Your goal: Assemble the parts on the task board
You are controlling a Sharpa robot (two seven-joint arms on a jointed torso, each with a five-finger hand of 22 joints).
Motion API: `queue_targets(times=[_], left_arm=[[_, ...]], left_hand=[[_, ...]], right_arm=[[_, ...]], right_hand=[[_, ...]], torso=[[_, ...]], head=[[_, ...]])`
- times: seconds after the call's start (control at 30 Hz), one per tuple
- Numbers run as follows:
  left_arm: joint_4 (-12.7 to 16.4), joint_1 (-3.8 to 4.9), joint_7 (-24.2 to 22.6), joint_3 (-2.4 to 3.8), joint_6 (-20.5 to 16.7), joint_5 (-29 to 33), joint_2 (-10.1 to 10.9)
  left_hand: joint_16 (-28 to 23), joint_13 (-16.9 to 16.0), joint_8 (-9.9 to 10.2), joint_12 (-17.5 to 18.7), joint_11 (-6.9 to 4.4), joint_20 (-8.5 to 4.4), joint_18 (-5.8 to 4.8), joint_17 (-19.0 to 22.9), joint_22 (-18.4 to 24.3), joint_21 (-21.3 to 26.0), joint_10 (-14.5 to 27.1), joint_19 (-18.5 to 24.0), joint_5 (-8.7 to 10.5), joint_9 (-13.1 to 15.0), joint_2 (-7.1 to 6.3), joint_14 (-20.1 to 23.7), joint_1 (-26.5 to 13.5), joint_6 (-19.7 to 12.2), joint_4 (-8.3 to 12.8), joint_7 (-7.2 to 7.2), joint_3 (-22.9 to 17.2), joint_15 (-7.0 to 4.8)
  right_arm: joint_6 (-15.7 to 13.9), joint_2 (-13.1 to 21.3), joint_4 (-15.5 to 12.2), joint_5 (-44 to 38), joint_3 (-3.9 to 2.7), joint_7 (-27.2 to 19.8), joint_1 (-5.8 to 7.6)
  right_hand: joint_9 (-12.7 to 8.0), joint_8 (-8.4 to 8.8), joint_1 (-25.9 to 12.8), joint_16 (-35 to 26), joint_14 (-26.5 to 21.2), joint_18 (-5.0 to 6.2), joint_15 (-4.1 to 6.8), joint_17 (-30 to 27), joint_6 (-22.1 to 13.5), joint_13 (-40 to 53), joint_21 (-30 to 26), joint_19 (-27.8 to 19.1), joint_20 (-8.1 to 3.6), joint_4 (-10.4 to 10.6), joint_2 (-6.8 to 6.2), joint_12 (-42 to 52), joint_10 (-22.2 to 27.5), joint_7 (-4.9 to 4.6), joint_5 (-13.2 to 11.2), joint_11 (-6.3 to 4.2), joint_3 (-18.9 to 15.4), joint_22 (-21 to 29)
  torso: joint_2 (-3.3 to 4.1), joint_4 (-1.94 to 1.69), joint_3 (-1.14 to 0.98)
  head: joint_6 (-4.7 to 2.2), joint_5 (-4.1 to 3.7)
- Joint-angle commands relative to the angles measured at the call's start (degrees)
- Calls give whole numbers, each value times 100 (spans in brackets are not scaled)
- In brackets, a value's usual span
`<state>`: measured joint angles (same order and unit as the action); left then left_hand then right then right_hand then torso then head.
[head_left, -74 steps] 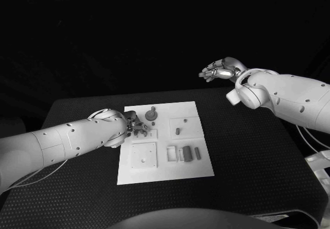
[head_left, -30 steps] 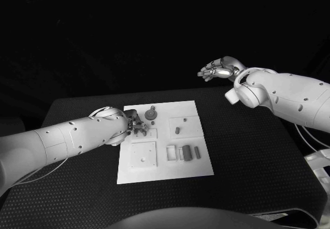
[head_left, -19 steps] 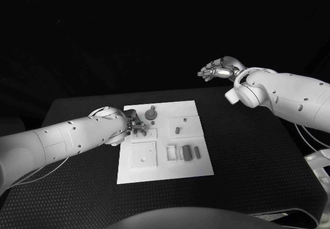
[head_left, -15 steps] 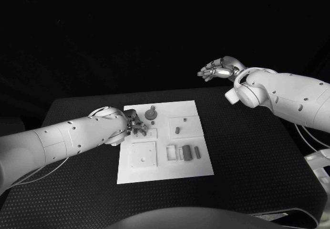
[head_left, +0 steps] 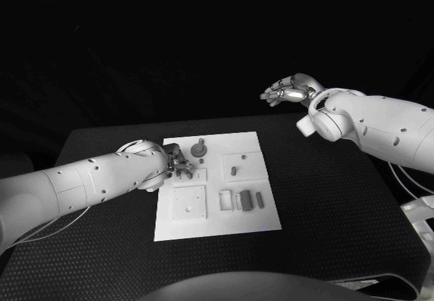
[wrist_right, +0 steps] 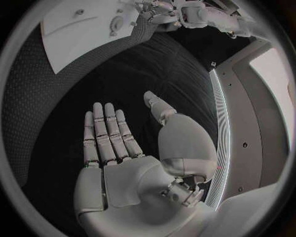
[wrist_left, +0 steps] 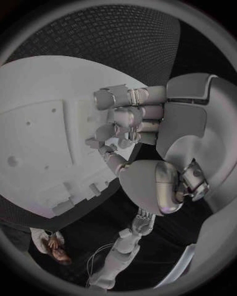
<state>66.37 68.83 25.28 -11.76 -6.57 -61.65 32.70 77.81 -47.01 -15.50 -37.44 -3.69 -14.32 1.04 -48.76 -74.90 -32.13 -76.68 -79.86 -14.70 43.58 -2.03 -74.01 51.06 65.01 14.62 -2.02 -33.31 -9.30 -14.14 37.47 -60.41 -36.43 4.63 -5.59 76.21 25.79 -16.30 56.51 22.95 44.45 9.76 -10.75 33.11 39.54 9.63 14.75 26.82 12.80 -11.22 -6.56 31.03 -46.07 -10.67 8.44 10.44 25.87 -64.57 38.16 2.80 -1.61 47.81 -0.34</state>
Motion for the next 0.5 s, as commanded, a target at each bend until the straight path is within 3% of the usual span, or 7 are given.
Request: queue_targets(times=[0.03, 0.5], left_arm=[[50, -18, -38, -11, 109, 53, -9], [129, -21, -100, -12, -127, 57, 75]], left_hand=[[7, 7, -44, -30, -27, -12, 164, -1, -119, -40, -25, -23, -52, 89, 209, -53, 284, 63, 124, -26, -155, -78], [12, 24, -69, -26, -35, -17, 161, -3, -119, -48, -47, -33, -108, 107, 188, -59, 307, 65, 120, -18, -205, -85]], right_arm=[[70, 5, -11, 19, -3, -49, -2], [61, 19, -13, 29, -3, -52, -2]], right_hand=[[-9, -34, -30, -26, -38, -74, -3, 7, -45, -7, -26, -14, 9, 37, -13, 40, 25, -321, 2, 11, -7, -6], [-15, -37, -61, -36, -38, -73, -4, 17, -46, -18, -41, -12, 8, 85, -7, 45, 27, -320, 3, 12, -8, -18]], torso=[[1, 1, -1], [2, 2, 0]], head=[[3, -7], [-2, -12]])
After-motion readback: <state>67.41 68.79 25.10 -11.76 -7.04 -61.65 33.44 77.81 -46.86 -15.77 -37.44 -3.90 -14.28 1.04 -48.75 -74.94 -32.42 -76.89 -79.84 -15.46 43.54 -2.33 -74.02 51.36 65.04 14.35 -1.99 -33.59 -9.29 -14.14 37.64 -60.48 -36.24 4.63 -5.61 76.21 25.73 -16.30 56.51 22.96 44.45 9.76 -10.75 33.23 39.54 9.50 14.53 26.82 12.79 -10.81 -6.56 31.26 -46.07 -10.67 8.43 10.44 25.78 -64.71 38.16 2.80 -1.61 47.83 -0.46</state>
